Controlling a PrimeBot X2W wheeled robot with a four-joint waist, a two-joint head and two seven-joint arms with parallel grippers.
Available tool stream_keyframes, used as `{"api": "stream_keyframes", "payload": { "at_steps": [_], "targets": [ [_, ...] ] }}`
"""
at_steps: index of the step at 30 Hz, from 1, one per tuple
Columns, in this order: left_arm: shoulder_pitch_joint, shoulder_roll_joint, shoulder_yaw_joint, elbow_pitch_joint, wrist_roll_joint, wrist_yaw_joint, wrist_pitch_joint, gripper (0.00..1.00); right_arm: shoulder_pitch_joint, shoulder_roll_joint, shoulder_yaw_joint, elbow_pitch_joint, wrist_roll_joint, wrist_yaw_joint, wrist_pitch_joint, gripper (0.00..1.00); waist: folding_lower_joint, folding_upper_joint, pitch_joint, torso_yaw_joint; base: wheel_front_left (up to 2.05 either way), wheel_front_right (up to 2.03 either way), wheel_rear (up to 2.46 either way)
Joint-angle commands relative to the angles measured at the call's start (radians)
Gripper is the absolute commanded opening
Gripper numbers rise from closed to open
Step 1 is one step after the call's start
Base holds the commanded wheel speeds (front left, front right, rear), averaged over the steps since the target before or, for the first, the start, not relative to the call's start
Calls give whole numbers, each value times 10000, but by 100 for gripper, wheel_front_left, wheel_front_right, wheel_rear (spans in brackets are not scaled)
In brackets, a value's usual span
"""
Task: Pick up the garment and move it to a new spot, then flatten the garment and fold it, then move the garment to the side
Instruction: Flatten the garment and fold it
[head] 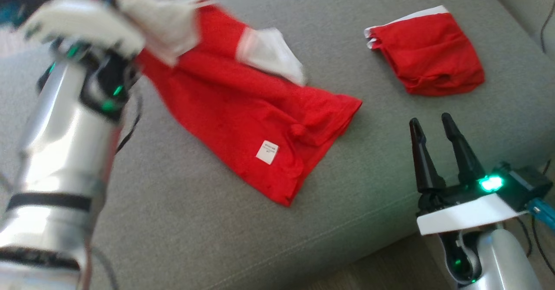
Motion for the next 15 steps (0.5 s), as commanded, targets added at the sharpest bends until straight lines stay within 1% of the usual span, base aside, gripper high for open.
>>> {"api": "stream_keyframes", "payload": {
  "at_steps": [1,4,7,8,9,12,15],
  "targets": [
    [-536,553,395,-206,33,-173,-292,0,-192,-35,294,-254,-90,-4,-65,100,0,0,178,144,0,0,0],
    [-234,968,455,205,139,-428,-636,0,-227,-35,476,-83,-92,-4,-65,100,0,0,357,318,0,0,0],
    [-141,1143,510,445,163,-566,-835,0,-270,-35,638,14,-104,-4,-65,100,0,0,470,444,0,0,0],
    [-112,1229,507,559,215,-618,-956,39,-299,-35,736,73,-108,-4,-65,100,0,0,515,497,0,0,0],
    [-89,1274,513,640,242,-681,-1077,100,-332,-35,839,142,-109,-4,-65,100,0,0,559,555,0,0,0],
    [-7,1484,162,652,716,-1033,-1547,100,-421,-35,1080,344,-124,-4,-65,100,0,0,656,752,0,0,0],
    [257,1742,-414,400,1554,-1255,-1988,100,-467,-35,1254,619,-204,-4,-65,100,0,0,669,1025,0,0,0]
  ]
}}
